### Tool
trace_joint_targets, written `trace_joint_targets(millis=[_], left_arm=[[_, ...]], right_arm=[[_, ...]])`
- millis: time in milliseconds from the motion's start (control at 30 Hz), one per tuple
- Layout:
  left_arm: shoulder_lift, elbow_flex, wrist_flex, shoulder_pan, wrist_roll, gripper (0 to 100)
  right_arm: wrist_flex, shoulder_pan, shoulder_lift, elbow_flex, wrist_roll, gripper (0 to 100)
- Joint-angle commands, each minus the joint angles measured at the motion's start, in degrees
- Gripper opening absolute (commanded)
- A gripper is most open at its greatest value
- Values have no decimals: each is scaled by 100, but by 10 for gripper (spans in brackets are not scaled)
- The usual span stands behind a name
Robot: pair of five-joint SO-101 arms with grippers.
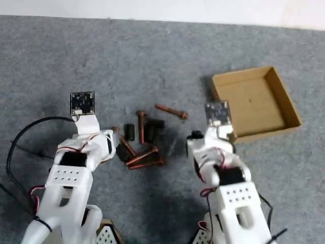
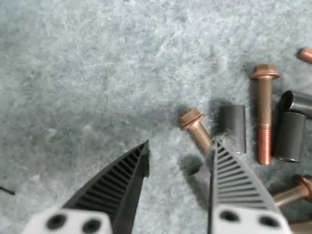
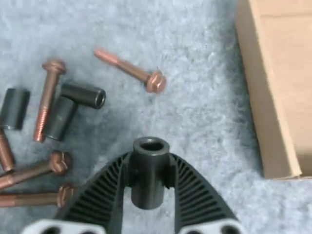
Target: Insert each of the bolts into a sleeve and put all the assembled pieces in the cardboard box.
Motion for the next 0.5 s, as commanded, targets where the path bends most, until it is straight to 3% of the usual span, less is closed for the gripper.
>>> trace_joint_targets(millis=[0, 233, 467], left_arm=[[13, -31, -53, 84, 123, 200], [31, -760, -53, 338, 141, 202], [268, -2132, 607, 1226, 167, 202]], right_arm=[[-242, 48, -725, 251, 26, 5], [-637, 48, -1191, 804, 35, 5], [-629, 84, -1182, 813, 53, 6]])
